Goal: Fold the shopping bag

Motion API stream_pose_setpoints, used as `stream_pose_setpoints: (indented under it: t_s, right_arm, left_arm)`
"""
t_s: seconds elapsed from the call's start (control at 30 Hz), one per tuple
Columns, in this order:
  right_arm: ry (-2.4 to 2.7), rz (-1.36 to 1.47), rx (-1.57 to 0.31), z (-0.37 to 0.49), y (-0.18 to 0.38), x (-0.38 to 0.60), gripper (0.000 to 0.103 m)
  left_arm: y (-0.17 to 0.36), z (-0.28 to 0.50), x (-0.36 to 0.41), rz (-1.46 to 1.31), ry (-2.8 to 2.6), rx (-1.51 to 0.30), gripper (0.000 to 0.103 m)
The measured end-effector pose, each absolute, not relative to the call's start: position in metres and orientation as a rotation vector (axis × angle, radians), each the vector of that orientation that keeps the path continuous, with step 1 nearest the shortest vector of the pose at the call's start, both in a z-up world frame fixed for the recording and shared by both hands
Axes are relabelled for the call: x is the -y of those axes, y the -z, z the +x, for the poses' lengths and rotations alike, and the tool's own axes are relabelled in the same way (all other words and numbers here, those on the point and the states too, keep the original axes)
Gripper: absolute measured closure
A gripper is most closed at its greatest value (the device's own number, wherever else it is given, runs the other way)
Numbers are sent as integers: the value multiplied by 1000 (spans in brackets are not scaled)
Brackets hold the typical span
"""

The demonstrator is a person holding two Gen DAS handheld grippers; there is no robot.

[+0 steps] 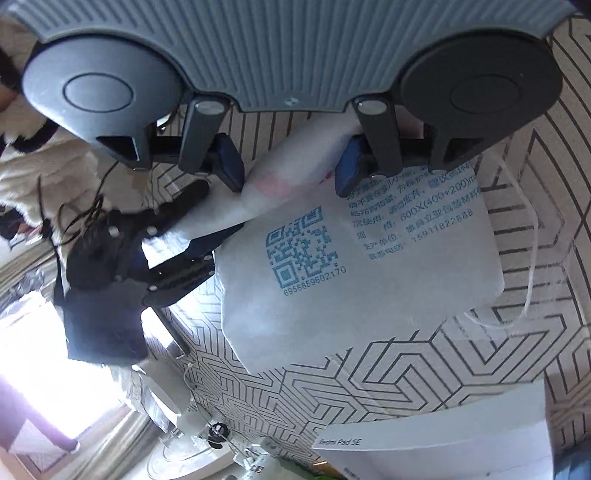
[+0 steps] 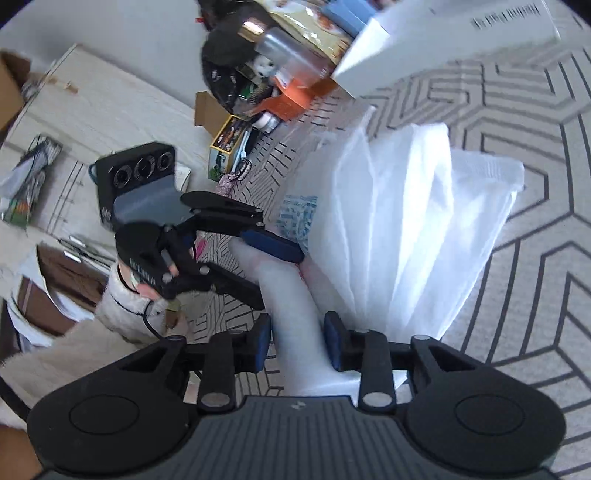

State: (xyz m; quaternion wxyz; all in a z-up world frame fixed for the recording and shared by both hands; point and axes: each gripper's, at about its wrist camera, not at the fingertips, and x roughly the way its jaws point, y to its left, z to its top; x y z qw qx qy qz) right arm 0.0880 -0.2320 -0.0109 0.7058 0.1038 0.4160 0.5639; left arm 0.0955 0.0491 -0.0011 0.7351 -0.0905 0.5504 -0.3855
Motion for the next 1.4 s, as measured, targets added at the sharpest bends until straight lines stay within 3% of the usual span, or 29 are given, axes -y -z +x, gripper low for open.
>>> stream_pose_setpoints:
  t_s: [0.03,0.1,0.2,0.47,0.7,1.1,1.4]
  right_arm:
    - [-1240,117,-816,71,4,232,34]
    - [-1206,-41,-670,48,-4,231,35]
    - [-1125,-229,-564,22,-4,227,61]
    - [-1130,94,-847,74,5,238,67]
    - [-1146,311,-1066,119,15,249,70]
    - [-1126,550,-1211,142,39,263,75]
    - [-1114,620,-1219,142,43,269,77]
  left_arm:
    - [2,98,-51,-218,847,-1221,50]
    - [3,101,-52,-232,845,-1234,50]
    - [1,99,-46,-194,837,-1228,50]
    - [-11,92,-37,-108,784,-1153,50]
    - [-57,53,-24,59,667,-842,49]
    - [-27,64,2,123,627,-890,50]
    - [-17,70,-3,62,627,-907,49]
